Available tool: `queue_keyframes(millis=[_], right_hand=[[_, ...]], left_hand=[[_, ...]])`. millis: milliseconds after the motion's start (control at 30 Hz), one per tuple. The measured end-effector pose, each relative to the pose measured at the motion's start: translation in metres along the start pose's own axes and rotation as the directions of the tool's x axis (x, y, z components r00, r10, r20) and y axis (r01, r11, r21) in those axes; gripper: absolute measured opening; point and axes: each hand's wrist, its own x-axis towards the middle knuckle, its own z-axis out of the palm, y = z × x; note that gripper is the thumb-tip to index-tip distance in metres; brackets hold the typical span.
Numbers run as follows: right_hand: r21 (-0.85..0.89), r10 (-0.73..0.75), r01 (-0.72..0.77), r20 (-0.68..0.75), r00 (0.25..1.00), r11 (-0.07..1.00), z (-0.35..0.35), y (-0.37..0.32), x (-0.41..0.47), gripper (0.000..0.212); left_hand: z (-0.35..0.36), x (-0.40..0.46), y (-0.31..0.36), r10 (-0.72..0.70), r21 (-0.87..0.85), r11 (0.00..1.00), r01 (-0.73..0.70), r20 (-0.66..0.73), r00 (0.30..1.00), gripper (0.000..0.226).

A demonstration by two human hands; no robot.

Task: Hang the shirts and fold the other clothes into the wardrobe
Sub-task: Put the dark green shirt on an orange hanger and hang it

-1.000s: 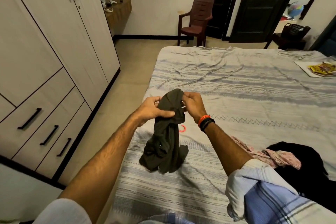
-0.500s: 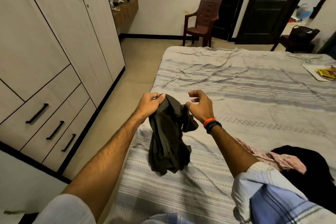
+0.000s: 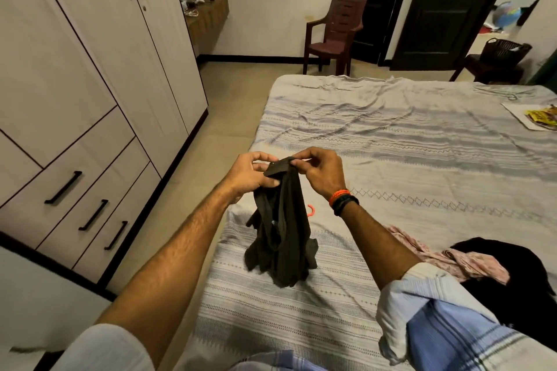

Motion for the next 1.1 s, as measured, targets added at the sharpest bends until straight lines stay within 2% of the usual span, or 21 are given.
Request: queue_keyframes(millis=[67,133,200,233,300,367,533,633,700,800,900,1000,1100], right_hand=[[0.051,0.017,-0.015,-0.027,0.999,0.999,0.000,0.003,0.001,0.018],[0.069,0.003,-0.003,0.001,1.000,0.998,0.003,0.004,0.001,0.013],[0.053,0.000,-0.001,0.018,1.000,0.999,0.006,0.002,0.000,0.008],[0.034,0.010,-0.011,0.019,1.000,0.999,0.008,0.000,-0.002,0.013],[-0.003,0.045,-0.045,0.037,0.998,0.999,0.010,-0.001,-0.006,0.024],[-0.029,0.066,-0.064,0.088,0.994,0.998,0.010,0.000,-0.011,0.026],[-0.119,0.084,-0.060,0.203,0.976,0.991,0.015,0.007,-0.020,0.038],[-0.324,0.129,-0.028,0.293,0.947,0.946,0.024,0.011,-0.015,0.026],[-0.355,0.165,-0.051,0.300,0.939,0.934,0.027,0.014,-0.012,0.028],[-0.150,0.218,-0.193,0.175,0.960,0.970,0.022,0.013,-0.007,0.018],[0.047,0.197,-0.200,0.064,0.978,0.979,0.014,0.009,0.002,0.009],[0.148,0.151,-0.163,0.087,0.985,0.975,0.012,-0.002,0.010,0.008],[0.187,0.093,-0.116,0.130,0.987,0.975,0.017,-0.012,0.012,0.018]], left_hand=[[0.001,0.001,-0.005,0.011,0.116,0.993,-0.005,-0.047,0.999,0.044],[0.005,0.002,-0.009,0.047,0.236,0.972,-0.010,-0.149,0.988,0.030],[0.012,0.002,-0.007,0.133,0.338,0.941,-0.029,-0.288,0.948,0.012],[0.015,0.002,-0.004,0.172,0.358,0.933,-0.040,-0.343,0.923,0.008],[0.021,0.002,0.000,0.221,0.382,0.923,-0.056,-0.402,0.889,0.015],[0.025,0.003,0.006,0.231,0.391,0.919,-0.047,-0.437,0.869,0.019],[0.023,0.010,0.019,0.192,0.301,0.953,-0.034,-0.515,0.835,0.014],[0.023,0.011,0.026,0.174,0.266,0.963,-0.033,-0.527,0.832,0.010],[0.021,0.010,0.029,0.190,0.276,0.960,-0.040,-0.543,0.818,0.008],[0.006,0.008,0.025,0.256,0.405,0.914,-0.013,-0.551,0.794,0.017],[-0.015,0.008,0.007,0.190,0.494,0.864,0.099,-0.502,0.844,0.035],[-0.022,0.004,-0.013,0.035,0.555,0.804,0.214,-0.404,0.914,0.031],[-0.013,0.000,-0.019,0.042,0.652,0.734,0.190,-0.324,0.945,0.022]])
